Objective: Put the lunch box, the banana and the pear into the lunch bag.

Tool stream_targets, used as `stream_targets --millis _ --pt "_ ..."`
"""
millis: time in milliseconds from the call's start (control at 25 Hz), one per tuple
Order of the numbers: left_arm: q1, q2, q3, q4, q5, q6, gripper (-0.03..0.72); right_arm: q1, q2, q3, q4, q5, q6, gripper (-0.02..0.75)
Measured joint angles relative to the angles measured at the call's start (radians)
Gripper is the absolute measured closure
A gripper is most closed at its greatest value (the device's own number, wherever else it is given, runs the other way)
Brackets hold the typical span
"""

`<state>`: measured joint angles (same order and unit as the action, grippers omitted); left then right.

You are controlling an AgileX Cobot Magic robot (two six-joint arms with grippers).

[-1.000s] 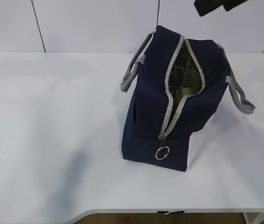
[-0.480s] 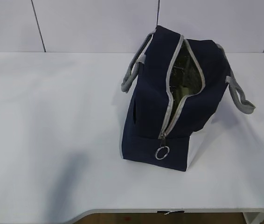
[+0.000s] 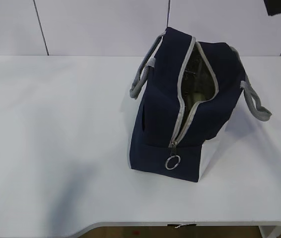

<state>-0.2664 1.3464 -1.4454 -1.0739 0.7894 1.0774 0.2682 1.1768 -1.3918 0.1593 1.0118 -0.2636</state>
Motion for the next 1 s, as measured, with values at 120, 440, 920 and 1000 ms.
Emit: stream_targets --millis 120,440,920,1000 --pt "0.000 -0.003 0.000 0.000 0.002 -0.011 0.272 0.000 -0.074 0.112 -0.001 -0.067 0.000 0.267" --pt "0.000 -0.005 0.000 0.000 0.002 -0.019 0.273 0.000 -0.230 0.432 0.105 -0.292 -0.109 0.293" --pt "0.000 -0.002 0.032 0.001 -0.043 -0.020 0.273 0.000 -0.239 0.727 0.892 -0.409 -0.984 0.327" --pt "0.000 -0.001 0.032 0.001 -0.065 -0.022 0.273 0.000 -0.239 0.748 0.957 -0.416 -1.079 0.331"
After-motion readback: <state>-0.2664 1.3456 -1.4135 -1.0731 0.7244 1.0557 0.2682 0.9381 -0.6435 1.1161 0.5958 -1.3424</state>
